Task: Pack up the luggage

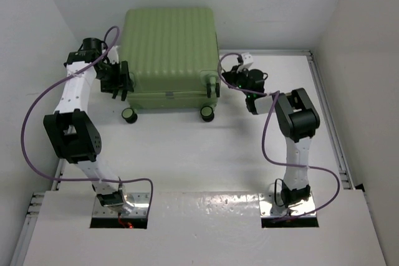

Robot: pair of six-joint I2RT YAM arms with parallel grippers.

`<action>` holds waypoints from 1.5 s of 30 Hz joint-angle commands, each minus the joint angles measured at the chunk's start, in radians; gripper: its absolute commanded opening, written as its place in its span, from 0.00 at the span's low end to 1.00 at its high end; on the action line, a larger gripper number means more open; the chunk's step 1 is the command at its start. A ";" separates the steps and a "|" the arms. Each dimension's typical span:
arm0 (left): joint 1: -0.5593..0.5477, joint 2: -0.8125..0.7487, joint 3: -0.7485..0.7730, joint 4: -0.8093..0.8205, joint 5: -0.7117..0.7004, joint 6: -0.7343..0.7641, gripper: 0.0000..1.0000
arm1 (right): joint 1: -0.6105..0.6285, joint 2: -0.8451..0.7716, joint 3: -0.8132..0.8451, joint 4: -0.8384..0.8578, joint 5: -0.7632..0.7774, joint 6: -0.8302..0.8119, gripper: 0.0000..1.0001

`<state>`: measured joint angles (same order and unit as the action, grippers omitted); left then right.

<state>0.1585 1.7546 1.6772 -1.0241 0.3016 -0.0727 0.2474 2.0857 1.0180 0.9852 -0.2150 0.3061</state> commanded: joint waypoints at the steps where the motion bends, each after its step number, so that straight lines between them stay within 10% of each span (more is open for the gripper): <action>1: 0.047 0.114 0.033 0.383 -0.308 -0.004 0.00 | -0.108 0.094 0.209 0.099 0.174 -0.027 0.00; 11: 0.015 0.036 -0.065 0.582 -0.268 0.128 0.07 | -0.083 0.529 0.888 -0.032 0.195 0.117 0.00; 13: 0.015 0.023 -0.076 0.610 -0.246 0.128 0.37 | -0.079 0.573 0.925 -0.051 0.195 0.128 0.00; 14: 0.025 -0.016 -0.085 0.643 -0.221 0.094 0.99 | -0.076 0.545 0.879 -0.021 0.156 0.152 0.00; 25: 0.118 -0.158 -0.019 0.792 -0.105 -0.018 1.00 | -0.054 0.268 0.421 0.096 -0.047 0.212 0.00; 31: 0.086 -0.197 0.179 0.516 0.010 0.054 1.00 | -0.025 0.209 0.366 0.113 -0.052 0.220 0.00; 45: -0.536 -0.285 -0.051 0.331 -0.012 -0.191 1.00 | 0.072 0.206 0.349 0.118 -0.098 0.229 0.00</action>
<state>-0.3328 1.4277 1.6409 -0.6727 0.2993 -0.1223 0.2676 2.3386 1.3540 1.0500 -0.2375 0.5171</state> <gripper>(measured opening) 0.997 0.003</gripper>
